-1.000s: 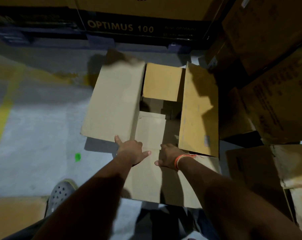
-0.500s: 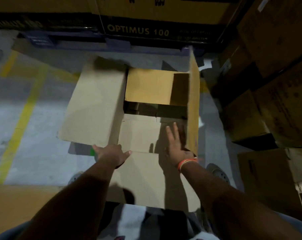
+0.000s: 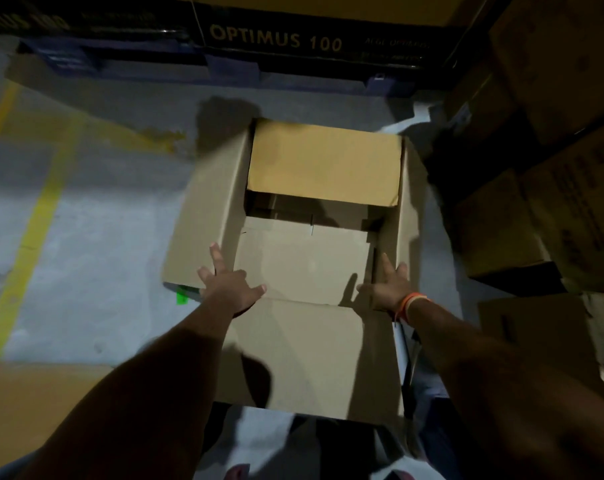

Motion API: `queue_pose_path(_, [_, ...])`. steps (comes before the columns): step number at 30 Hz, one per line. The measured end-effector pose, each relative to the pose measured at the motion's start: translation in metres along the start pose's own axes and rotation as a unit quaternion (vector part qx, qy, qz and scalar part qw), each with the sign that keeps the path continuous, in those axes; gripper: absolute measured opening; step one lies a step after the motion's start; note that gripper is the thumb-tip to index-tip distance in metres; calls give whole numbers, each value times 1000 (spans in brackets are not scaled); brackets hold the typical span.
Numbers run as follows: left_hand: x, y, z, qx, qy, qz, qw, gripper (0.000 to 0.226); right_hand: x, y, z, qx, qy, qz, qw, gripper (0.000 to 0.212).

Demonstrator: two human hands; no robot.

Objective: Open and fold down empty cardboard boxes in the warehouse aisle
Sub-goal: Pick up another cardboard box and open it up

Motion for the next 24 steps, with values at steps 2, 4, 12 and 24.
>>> queue_pose_path(2, [10, 6, -4, -9, 43, -16, 999, 85, 0, 0, -1, -10, 13, -16, 1000, 105])
queue_pose_path(4, [18, 11, -11, -21, 40, -37, 998, 102, 0, -1, -1, -23, -2, -35, 999, 106])
queue_pose_path(12, [68, -20, -31, 14, 80, -100, 992, 112, 22, -36, 6, -42, -113, -67, 990, 123])
queue_pose_path(24, [-11, -34, -8, 28, -417, 43, 907, 63, 26, -38, -85, -113, 301, 54, 945, 59])
Point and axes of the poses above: each hand's wrist, its own y-axis towards the middle knuckle, its own x-axis out of the palm, z = x × y, the point moved 10 cm from there along y, towards the middle knuckle, and after that the axes turned 14 degrees about -x, right-handed, at the moved point
